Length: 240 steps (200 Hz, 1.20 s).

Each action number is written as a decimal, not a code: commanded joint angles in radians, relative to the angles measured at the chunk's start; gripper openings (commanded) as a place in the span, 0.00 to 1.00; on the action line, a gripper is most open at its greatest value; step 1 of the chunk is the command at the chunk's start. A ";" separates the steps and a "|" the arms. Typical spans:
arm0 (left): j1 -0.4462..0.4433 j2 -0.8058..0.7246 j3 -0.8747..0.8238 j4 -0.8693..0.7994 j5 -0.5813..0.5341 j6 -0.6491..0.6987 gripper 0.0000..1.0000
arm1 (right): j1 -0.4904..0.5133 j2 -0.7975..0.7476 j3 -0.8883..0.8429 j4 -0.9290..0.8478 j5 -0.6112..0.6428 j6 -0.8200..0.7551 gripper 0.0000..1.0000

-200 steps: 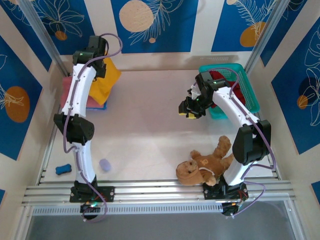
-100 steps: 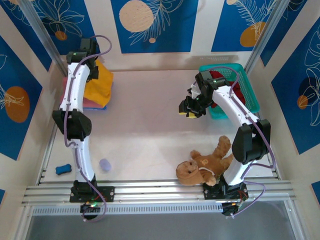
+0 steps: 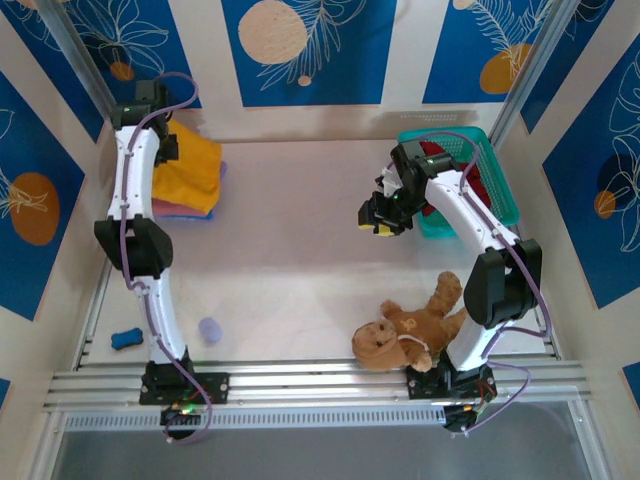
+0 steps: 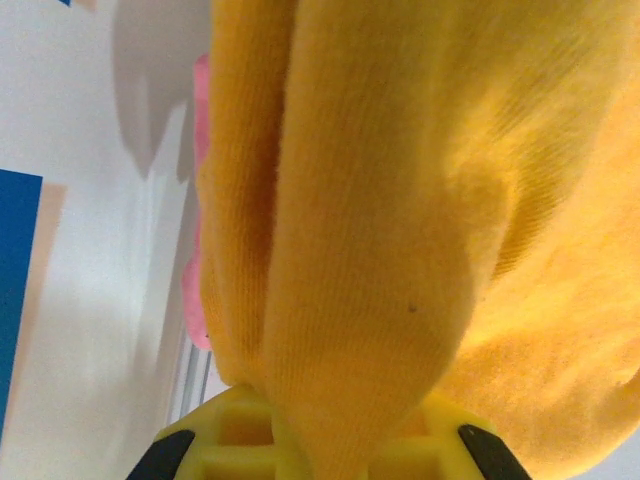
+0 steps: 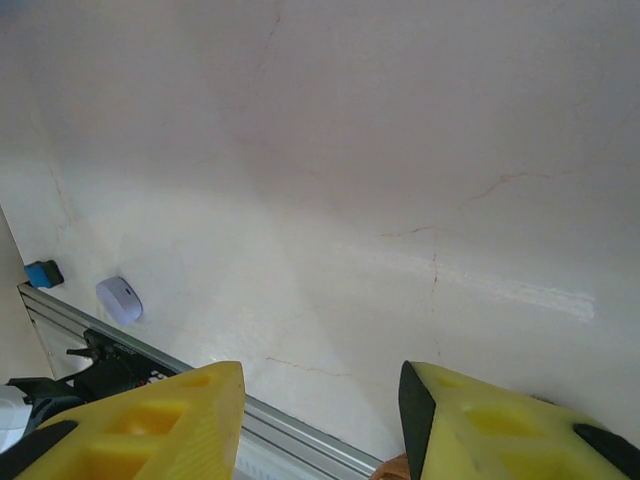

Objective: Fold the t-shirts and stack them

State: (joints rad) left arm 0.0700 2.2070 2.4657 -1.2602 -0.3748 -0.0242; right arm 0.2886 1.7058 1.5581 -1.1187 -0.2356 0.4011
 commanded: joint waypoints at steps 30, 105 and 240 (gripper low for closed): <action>0.064 0.050 0.027 0.024 0.024 0.048 0.00 | 0.012 0.020 0.041 -0.047 -0.003 -0.015 0.47; 0.144 0.122 0.027 0.054 0.074 0.069 0.00 | 0.043 0.043 0.075 -0.079 0.014 -0.007 0.47; 0.177 0.154 0.024 0.136 0.090 0.110 0.00 | 0.104 0.086 0.130 -0.120 0.032 0.018 0.47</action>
State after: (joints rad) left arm 0.2272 2.3913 2.4657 -1.1744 -0.2955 0.0509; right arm 0.3801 1.7733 1.6569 -1.2049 -0.2050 0.4038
